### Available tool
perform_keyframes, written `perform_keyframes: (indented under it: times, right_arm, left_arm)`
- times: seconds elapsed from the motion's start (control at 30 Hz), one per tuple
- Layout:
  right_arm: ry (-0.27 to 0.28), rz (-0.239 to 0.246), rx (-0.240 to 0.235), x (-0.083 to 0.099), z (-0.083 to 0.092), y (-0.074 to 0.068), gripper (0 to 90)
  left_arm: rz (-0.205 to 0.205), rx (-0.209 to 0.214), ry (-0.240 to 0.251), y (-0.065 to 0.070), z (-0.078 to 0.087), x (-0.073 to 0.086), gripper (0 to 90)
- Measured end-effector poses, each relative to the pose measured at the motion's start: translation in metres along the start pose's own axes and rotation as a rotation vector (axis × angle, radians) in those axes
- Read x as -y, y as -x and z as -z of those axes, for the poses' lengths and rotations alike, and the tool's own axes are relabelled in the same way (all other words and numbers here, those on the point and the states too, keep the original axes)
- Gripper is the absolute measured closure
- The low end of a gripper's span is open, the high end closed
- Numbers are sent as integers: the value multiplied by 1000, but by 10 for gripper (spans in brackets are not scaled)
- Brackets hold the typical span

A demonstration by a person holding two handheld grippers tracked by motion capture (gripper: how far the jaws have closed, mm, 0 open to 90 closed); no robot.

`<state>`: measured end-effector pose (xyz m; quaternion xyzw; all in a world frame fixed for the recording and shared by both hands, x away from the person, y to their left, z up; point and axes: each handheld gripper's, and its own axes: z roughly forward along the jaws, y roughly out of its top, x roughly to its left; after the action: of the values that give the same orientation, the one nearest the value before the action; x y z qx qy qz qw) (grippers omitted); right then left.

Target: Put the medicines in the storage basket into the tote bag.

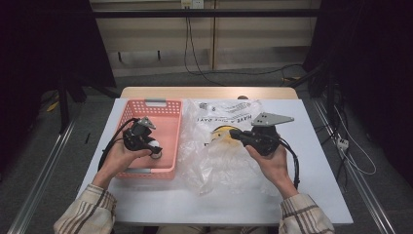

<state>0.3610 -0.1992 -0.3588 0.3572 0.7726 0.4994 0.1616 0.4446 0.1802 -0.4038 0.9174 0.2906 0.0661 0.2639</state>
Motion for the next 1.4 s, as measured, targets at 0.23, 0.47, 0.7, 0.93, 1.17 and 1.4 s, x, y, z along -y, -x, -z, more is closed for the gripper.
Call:
perform_keyframes:
  times: [0.23,0.47,0.7,0.93,1.17,1.4]
  right_arm:
    - [0,0,2,0,0,0,900]
    - [10,-1,5,0,2,2,900]
    - [14,4,10,-1,2,2,900]
    - [17,0,10,-1,3,4,900]
    - [17,6,3,-2,1,4,900]
    - [13,7,0,-2,0,4,900]
  left_arm:
    - [24,-25,96,-2,15,0,508]
    - [53,-27,187,0,34,2,508]
    - [49,-41,294,18,43,-1,509]
    - [36,-6,381,36,48,-6,510]
    - [22,28,421,51,50,-11,509]
    - [-7,59,445,74,52,-19,510]
